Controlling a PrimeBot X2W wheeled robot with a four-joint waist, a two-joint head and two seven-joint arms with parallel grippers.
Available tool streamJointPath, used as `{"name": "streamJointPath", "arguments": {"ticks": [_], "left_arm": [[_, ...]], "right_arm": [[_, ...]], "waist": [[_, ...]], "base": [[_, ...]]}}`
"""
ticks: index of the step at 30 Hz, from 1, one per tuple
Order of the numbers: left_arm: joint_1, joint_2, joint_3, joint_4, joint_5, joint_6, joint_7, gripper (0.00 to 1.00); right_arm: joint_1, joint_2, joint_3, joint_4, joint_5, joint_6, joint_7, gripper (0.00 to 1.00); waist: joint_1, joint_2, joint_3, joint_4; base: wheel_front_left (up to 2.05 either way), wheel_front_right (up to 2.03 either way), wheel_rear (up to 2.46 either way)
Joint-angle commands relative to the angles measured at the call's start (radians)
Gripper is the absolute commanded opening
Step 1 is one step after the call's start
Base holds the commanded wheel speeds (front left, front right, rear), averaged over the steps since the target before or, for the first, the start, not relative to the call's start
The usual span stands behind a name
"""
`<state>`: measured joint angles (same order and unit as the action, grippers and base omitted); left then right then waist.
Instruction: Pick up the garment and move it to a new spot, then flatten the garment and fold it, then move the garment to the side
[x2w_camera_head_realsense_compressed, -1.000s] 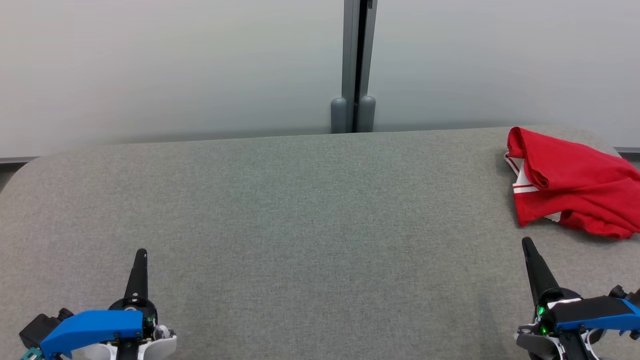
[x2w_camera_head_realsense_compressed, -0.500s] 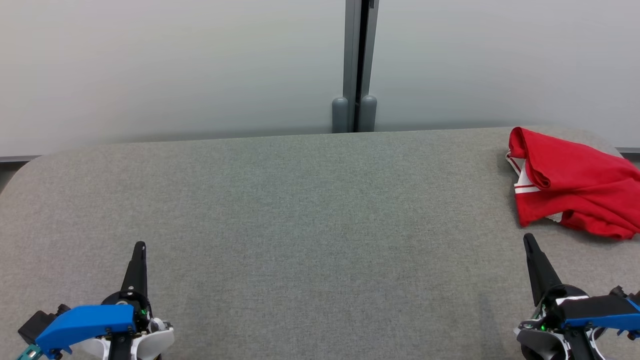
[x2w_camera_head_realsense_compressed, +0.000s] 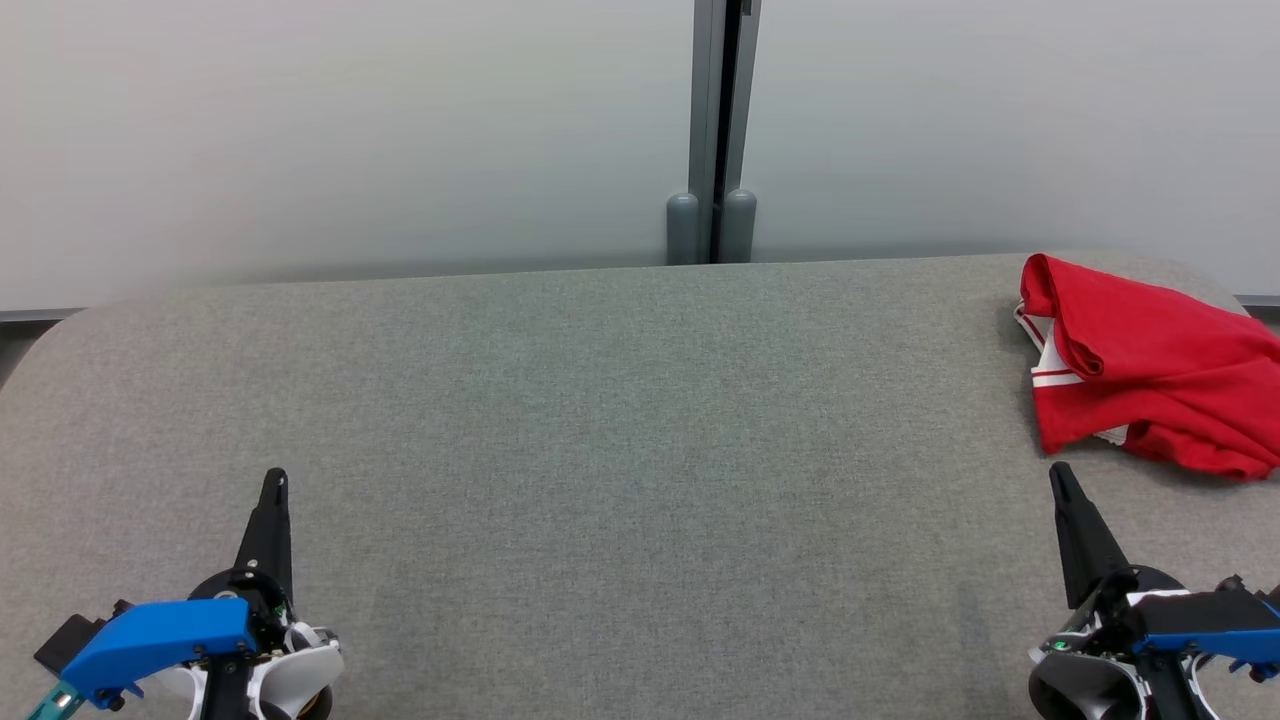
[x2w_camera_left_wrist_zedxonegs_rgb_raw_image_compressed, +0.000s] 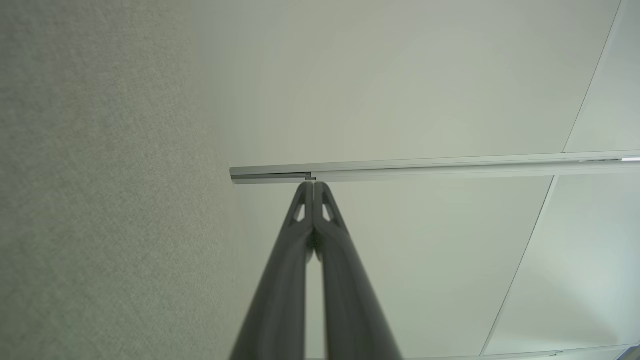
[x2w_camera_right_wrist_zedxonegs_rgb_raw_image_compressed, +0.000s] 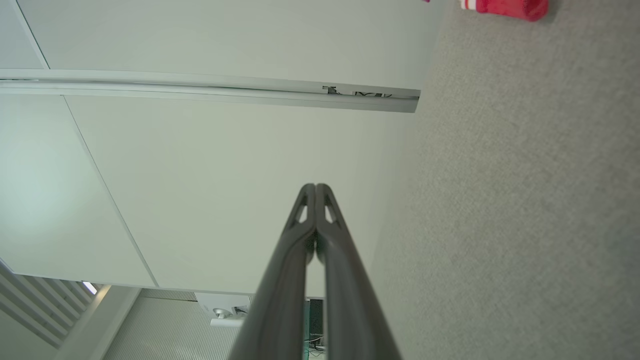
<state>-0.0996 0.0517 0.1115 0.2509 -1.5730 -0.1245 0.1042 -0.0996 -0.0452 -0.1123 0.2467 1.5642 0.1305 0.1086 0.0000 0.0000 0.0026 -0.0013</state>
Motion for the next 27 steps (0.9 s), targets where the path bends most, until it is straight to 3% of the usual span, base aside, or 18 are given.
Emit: {"name": "streamJointPath", "arguments": {"ticks": [1,27], "left_arm": [[-0.010,-0.002,0.001,-0.007,-0.013,-0.011,0.005,0.00],[-0.014,-0.003,0.004,-0.008,-0.041,-0.010,0.014,0.00]], "right_arm": [[-0.014,-0.009,-0.003,-0.003,0.019,0.000,0.004,0.00],[-0.015,-0.009,-0.003,-0.003,0.050,0.000,0.007,0.00]], "waist": [[0.0000,0.0000,0.000,0.000],[0.0000,0.0000,0.001,0.001]], "base": [[0.00,0.00,0.00],[0.00,0.00,0.00]]}}
